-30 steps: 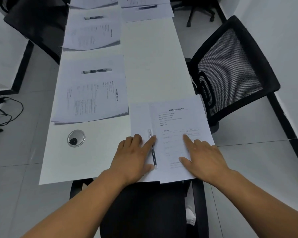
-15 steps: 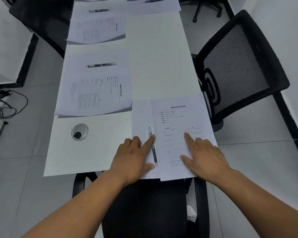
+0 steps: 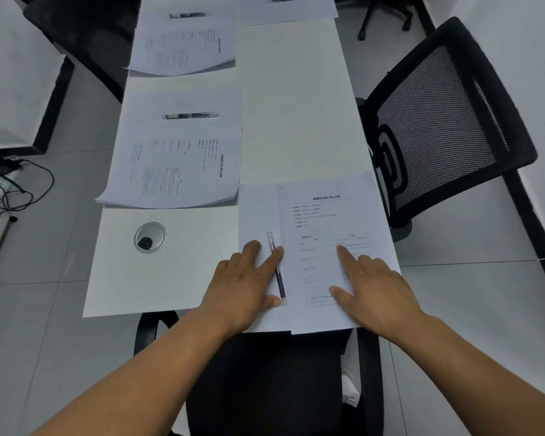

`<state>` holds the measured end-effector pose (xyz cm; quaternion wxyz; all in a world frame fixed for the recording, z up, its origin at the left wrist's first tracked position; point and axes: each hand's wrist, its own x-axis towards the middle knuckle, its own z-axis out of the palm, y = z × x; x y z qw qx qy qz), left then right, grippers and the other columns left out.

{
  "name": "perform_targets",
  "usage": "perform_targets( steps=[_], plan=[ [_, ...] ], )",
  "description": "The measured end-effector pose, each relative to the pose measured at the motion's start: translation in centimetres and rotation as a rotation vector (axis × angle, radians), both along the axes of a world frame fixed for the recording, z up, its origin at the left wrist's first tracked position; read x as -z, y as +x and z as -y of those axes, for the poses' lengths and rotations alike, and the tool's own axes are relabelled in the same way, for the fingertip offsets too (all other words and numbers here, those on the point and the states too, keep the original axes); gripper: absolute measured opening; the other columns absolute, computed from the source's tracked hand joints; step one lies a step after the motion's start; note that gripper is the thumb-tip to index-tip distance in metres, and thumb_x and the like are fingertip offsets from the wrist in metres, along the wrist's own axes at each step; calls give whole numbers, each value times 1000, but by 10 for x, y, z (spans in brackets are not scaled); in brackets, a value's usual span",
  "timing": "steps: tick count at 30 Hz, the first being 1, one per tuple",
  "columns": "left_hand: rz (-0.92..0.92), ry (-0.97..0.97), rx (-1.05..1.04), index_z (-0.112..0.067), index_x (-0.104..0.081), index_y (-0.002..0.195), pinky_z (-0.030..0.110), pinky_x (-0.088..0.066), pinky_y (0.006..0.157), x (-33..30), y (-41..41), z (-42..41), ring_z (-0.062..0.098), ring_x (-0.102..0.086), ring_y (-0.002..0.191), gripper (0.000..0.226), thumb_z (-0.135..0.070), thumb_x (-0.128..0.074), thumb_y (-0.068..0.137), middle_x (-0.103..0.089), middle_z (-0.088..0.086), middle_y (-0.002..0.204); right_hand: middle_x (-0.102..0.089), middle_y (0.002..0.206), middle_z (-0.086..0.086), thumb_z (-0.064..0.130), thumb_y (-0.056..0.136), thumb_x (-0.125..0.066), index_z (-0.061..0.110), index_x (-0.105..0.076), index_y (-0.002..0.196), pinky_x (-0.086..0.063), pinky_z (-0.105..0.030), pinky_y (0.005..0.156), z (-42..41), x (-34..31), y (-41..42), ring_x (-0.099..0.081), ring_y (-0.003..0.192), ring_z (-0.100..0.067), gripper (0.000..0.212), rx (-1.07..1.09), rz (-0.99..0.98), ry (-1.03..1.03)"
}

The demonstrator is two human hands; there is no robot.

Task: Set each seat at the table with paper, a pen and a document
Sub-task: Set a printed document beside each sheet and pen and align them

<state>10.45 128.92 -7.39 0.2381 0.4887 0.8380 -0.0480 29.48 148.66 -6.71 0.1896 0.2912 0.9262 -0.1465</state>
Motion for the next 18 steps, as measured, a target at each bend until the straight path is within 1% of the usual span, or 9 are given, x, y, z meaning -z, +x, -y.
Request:
perform_targets(
  steps=[2, 6, 11, 18],
  plan=[
    [13, -11, 0, -39, 6, 173, 46, -32, 122, 1, 0, 1, 34, -38, 145, 97, -66, -57, 104, 1, 12, 176, -53, 139, 3, 64, 105, -37, 29, 0, 170, -50, -38, 99, -2, 1, 0, -51, 125, -21, 83, 4, 5, 9],
    [18, -20, 9, -40, 10, 172, 47, -30, 124, 1, -1, 0, 35, -36, 147, 95, -65, -54, 105, 6, 12, 179, -54, 135, 3, 65, 104, -38, 29, -1, 170, -51, -38, 96, -9, 3, -1, -52, 124, -21, 84, 13, 2, 17],
    [23, -14, 8, -39, 6, 173, 46, -32, 121, -2, -2, -11, 35, -40, 142, 88, -63, -49, 108, 2, 10, 177, -54, 135, 3, 65, 104, -40, 31, -2, 170, -51, -39, 95, -22, 3, -4, -51, 125, -22, 84, 10, 9, 2],
    [28, -40, 1, -36, 3, 173, 45, -35, 117, -6, -2, -29, 34, -44, 133, 86, -56, -51, 110, -4, 10, 173, -54, 134, 3, 65, 104, -41, 30, -2, 170, -52, -40, 97, -35, -1, -4, -51, 125, -23, 84, 15, 41, 3]
  ],
)
